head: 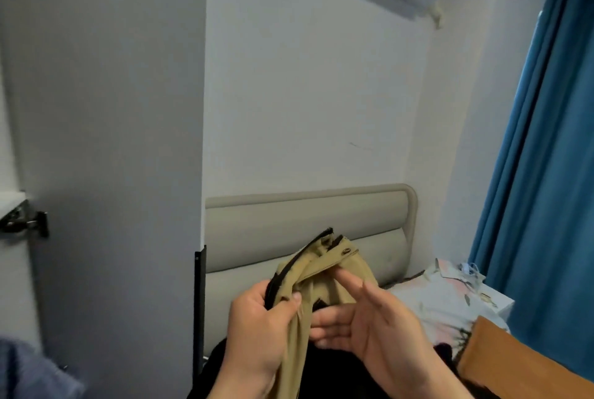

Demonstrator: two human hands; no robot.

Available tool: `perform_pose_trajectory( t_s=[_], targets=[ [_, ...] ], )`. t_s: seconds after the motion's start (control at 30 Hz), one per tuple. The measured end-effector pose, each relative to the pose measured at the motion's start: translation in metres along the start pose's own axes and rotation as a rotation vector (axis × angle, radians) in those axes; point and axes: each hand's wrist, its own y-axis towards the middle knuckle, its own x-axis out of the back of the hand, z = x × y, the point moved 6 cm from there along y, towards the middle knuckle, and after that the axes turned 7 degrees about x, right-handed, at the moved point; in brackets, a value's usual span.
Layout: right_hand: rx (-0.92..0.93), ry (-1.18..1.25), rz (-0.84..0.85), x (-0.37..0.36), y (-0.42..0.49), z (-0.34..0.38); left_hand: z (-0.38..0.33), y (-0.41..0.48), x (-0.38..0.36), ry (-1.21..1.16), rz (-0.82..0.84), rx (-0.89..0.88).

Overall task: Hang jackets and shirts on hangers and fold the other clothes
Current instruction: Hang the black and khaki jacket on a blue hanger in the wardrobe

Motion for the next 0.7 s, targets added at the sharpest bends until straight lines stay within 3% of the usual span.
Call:
perform_pose_trajectory(
  t_s=[0.13, 0.2, 0.27, 0.37, 0.43, 0.57, 0.7],
  targets=[
    [0.166, -0.119, -0.106, 0.004, 0.011, 0.001, -0.012, -0.003, 0.018, -0.157, -0.126, 0.069],
    [0.303, -0.421, -0.245, 0.023, 0.016, -0.001, -0.016, -0.007, 0.035, -0.198, -0.195, 0.075],
    [0.252, -0.654, -0.218, 0.023, 0.026, -0.014, -0.019, -0.014, 0.053, -0.272, -0.260, 0.081],
    [0.053, -0.442, 0.035, -0.009, 0.042, -0.054, -0.017, -0.024, 0.074, -0.359, -0.339, 0.098],
    [0.036, -0.278, 0.134, -0.038, 0.046, -0.068, -0.016, -0.031, 0.084, -0.394, -0.376, 0.103],
    [0.079, -0.106, 0.153, -0.081, 0.049, -0.075, -0.023, -0.052, 0.104, -0.401, -0.413, 0.100],
    [0.077, -0.082, 0.155, -0.113, 0.055, -0.075, -0.036, -0.073, 0.140, -0.185, -0.557, 0.005]
  ],
)
